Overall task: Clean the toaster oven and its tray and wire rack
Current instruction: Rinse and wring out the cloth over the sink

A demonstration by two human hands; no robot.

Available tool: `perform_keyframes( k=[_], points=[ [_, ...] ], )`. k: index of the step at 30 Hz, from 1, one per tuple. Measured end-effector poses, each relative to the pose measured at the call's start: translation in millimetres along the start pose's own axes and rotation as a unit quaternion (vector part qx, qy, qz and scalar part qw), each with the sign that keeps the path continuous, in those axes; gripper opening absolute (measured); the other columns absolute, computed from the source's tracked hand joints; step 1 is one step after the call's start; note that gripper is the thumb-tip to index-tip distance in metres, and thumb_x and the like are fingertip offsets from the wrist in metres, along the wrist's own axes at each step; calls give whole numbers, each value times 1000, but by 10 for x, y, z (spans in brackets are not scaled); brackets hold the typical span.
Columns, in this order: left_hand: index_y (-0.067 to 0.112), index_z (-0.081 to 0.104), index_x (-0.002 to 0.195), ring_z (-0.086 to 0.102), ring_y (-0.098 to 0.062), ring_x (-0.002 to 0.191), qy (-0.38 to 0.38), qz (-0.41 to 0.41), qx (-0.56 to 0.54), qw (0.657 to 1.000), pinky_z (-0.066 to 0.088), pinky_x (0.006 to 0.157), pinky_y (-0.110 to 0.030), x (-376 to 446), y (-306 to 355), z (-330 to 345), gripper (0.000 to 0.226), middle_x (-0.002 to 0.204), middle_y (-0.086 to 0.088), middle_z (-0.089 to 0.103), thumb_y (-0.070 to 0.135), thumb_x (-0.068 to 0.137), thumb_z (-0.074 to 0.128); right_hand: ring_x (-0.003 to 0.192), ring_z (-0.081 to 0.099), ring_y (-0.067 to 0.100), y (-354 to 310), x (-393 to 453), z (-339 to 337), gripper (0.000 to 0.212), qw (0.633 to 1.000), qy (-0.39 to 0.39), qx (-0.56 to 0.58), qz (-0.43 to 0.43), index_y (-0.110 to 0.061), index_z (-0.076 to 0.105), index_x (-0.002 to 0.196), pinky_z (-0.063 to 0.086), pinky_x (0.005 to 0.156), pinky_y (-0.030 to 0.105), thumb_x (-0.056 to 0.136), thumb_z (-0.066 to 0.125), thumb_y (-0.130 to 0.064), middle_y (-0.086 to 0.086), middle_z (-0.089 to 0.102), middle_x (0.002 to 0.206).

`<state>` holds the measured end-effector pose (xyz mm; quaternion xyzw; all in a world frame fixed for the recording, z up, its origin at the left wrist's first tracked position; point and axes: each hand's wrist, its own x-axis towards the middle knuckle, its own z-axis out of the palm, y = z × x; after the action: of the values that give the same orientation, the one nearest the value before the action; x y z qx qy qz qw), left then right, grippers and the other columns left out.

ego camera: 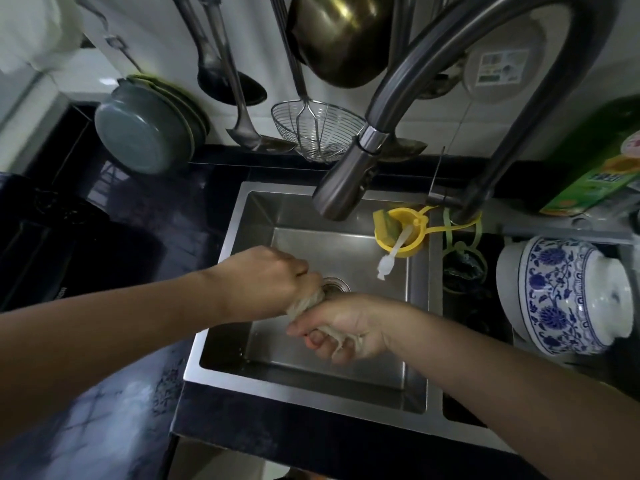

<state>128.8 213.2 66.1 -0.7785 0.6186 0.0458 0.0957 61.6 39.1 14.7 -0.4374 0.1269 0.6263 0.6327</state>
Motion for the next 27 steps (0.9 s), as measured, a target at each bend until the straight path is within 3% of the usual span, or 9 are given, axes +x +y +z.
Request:
perform_keyframes(
  k=[4, 6, 8, 12, 14, 16, 20, 24, 27],
  points=[
    [17, 58, 126, 73, -32, 91, -217, -136, 26, 966, 46, 68, -37, 229, 81, 168, 27, 103, -6, 73, 25, 100, 56, 37, 34, 8, -62, 226, -2, 18, 965, 219, -131, -58, -20, 53, 71, 22, 39, 15, 84, 64, -17, -1, 44, 53],
    [19, 66, 118, 72, -32, 99, -268, -220, -15, 938, 51, 75, -40, 382, 144, 292, 22, 109, -6, 74, 26, 99, 58, 44, 56, 15, -79, 351, -42, 12, 890, 314, -316, -97, -15, 63, 73, 40, 43, 22, 85, 61, -18, 3, 61, 59],
    [19, 71, 113, 71, -30, 104, -298, -294, -66, 906, 57, 83, -41, 466, 199, 429, 21, 112, -5, 73, 28, 98, 60, 80, 71, 27, -40, 471, -94, 18, 789, 361, -484, -116, -11, 71, 88, 52, 65, 30, 90, 59, -23, 9, 74, 87],
    [14, 67, 120, 69, -29, 107, -318, -382, -218, 840, 58, 93, -44, 416, 209, 652, 29, 116, -8, 70, 24, 94, 62, 88, 70, 34, 51, 688, -231, 20, 683, 429, -568, -164, -16, 71, 97, 54, 71, 34, 85, 59, -25, 10, 73, 92],
    [9, 70, 114, 70, -25, 93, -317, -416, -308, 795, 59, 82, -34, 356, 176, 714, 27, 103, -7, 71, 19, 89, 67, 83, 70, 38, 40, 753, -292, 20, 616, 442, -621, -197, -15, 67, 97, 51, 66, 36, 83, 58, -25, 11, 72, 88],
    [6, 72, 106, 66, -21, 73, -318, -444, -409, 731, 55, 66, -29, 279, 150, 743, 24, 84, -7, 68, 16, 84, 71, 74, 70, 38, 21, 769, -314, 21, 558, 425, -673, -235, -12, 64, 93, 45, 60, 35, 82, 60, -29, 12, 71, 80],
    [9, 66, 102, 49, -16, 61, -286, -488, -570, 596, 48, 60, -28, 139, 228, 788, 19, 72, -5, 55, 13, 84, 72, 46, 65, 33, -18, 686, -332, 14, 429, 388, -773, -262, -10, 63, 75, 45, 44, 31, 68, 73, -18, 7, 64, 56],
    [17, 46, 84, 25, -13, 47, -220, -486, -705, 467, 23, 48, -25, 106, 351, 820, 25, 58, -2, 34, -3, 84, 61, 58, 69, 32, -69, 651, -423, 9, 386, 360, -808, -261, -11, 58, 87, 41, 50, 32, 80, 62, -16, 7, 70, 71],
    [18, 44, 82, 24, -13, 46, -201, -456, -731, 467, 20, 47, -25, 98, 411, 819, 27, 58, -2, 36, -3, 84, 61, 62, 70, 33, 2, 632, -420, 12, 396, 378, -799, -247, -12, 56, 91, 47, 53, 34, 83, 60, -20, 8, 71, 77]
  ],
)
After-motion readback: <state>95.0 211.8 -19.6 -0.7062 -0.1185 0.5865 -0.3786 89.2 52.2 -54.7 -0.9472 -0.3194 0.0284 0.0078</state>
